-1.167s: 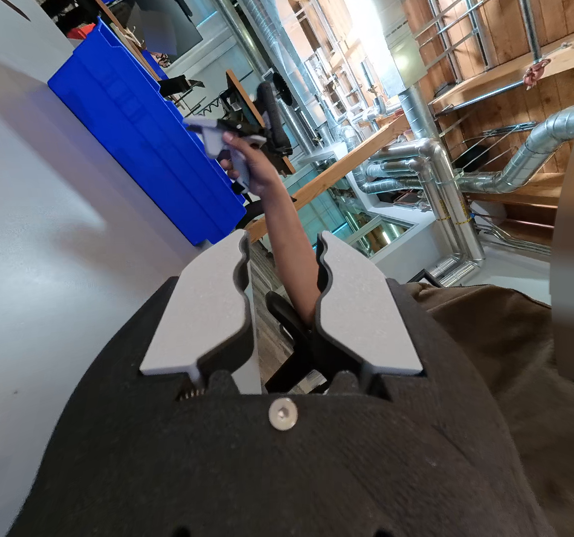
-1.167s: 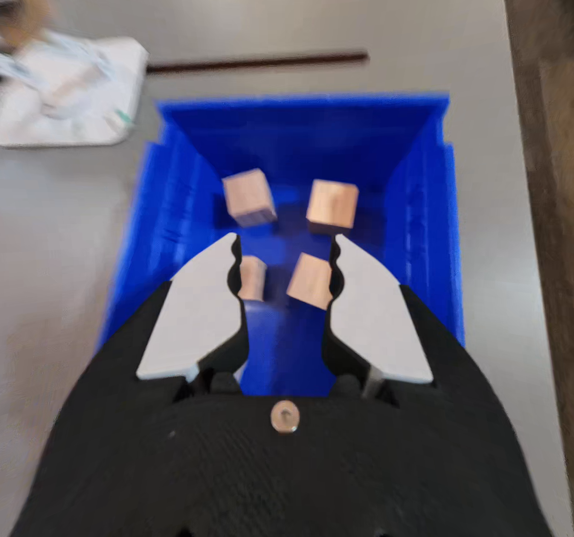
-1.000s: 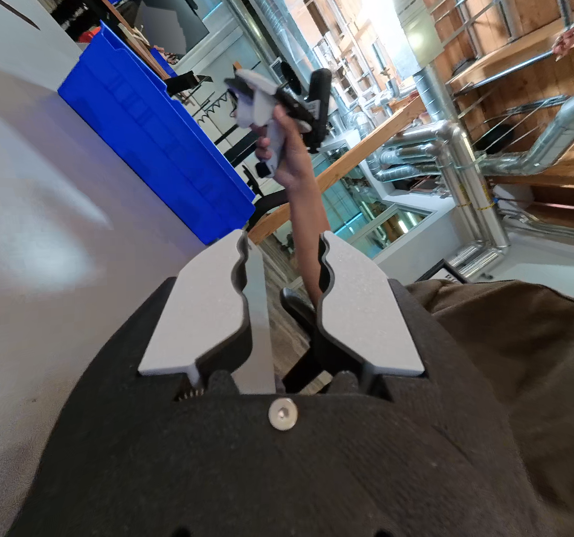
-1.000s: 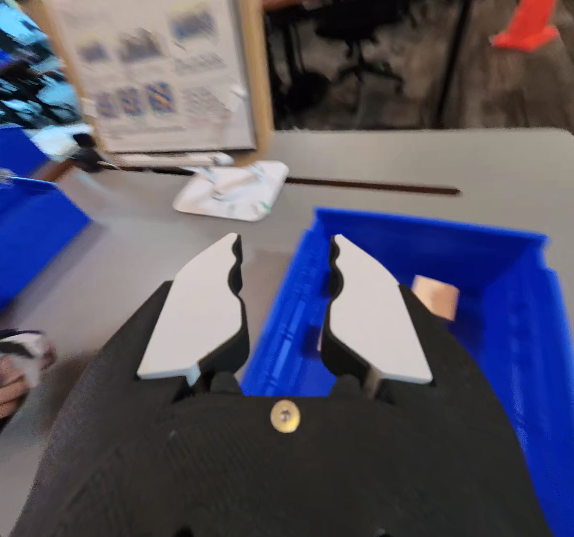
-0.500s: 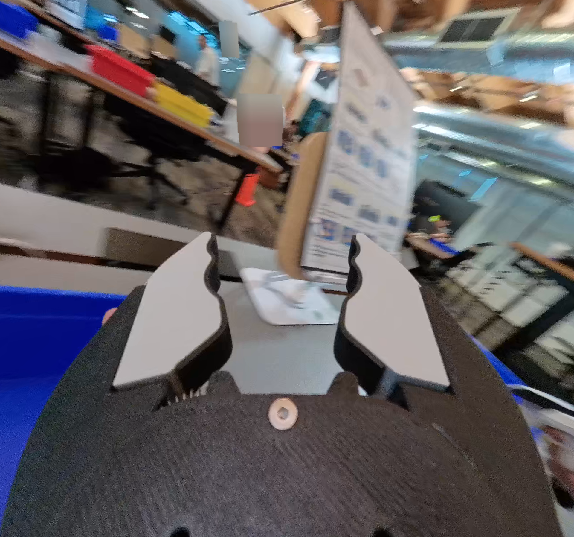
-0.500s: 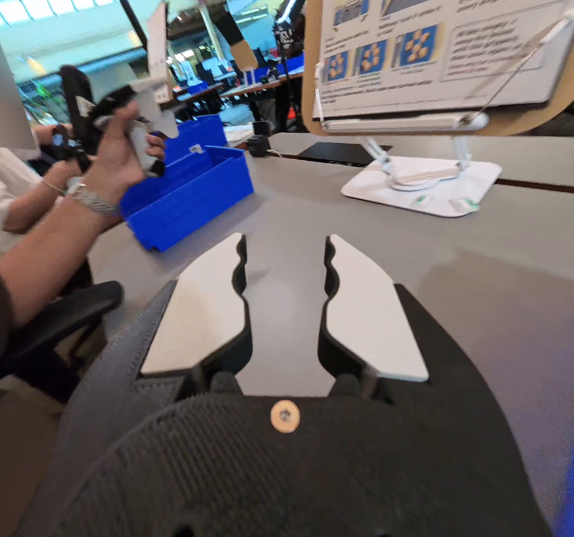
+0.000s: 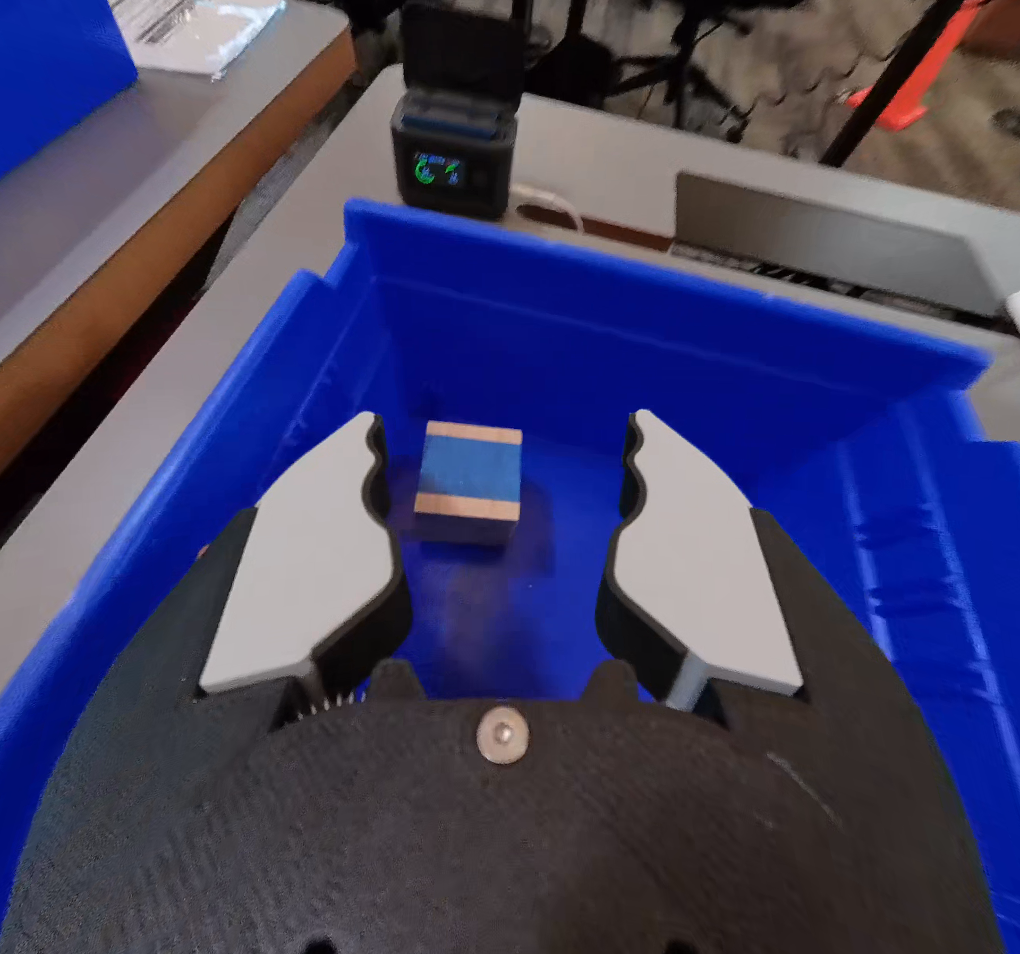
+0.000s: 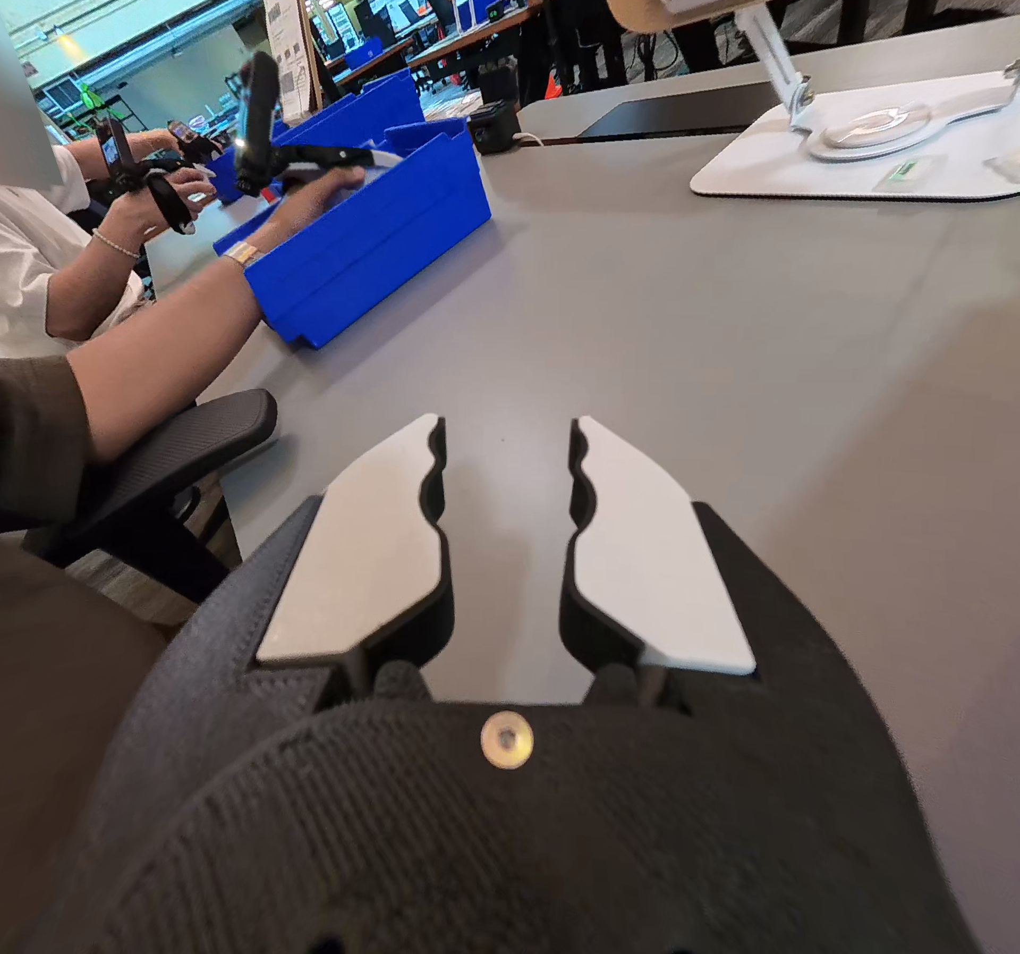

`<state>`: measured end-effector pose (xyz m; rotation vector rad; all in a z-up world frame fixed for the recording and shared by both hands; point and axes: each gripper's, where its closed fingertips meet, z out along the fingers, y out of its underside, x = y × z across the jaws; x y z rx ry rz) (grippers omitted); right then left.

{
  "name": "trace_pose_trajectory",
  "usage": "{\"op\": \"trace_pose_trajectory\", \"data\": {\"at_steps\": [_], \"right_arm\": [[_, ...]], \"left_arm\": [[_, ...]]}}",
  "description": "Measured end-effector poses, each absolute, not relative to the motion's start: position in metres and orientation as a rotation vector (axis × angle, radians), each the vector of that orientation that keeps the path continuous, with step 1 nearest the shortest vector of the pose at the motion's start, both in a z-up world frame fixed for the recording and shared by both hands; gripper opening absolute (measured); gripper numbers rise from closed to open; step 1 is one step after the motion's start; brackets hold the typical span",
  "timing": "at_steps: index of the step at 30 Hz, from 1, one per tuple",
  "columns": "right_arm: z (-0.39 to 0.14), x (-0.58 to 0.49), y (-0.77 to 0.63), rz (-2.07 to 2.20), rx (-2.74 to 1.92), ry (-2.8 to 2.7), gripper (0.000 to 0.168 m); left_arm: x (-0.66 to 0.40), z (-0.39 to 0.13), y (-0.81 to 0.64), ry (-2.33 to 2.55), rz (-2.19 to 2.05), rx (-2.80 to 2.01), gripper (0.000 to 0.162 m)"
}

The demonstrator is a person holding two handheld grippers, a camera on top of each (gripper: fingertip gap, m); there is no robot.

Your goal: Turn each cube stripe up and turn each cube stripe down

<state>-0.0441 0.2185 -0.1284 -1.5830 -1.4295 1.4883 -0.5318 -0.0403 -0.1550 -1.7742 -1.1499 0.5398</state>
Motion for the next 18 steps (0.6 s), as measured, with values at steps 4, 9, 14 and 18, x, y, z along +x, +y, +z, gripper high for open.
{"op": "trace_pose_trajectory", "data": {"at_steps": [4,9,14,18], "right_arm": [[-0.135,-0.045,0.213,1.512,-1.597,-1.458,0.042],[-0.133,-0.044,0.215,1.542,-1.598,-1.447,0.04],[-0.132,-0.042,0.218,1.598,-1.62,-1.409,0.037],[-0.127,-0.041,0.22,1.638,-1.624,-1.371,0.036]], "left_arm": [[-0.532,-0.173,-0.041,-1.219,0.514,-1.842,0.083],[-0.532,-0.206,-0.049,-1.307,0.531,-2.002,0.076],[-0.534,-0.213,-0.055,-1.35,0.586,-2.068,0.052],[-0.539,-0.175,-0.056,-1.335,0.625,-1.888,0.05]]}}
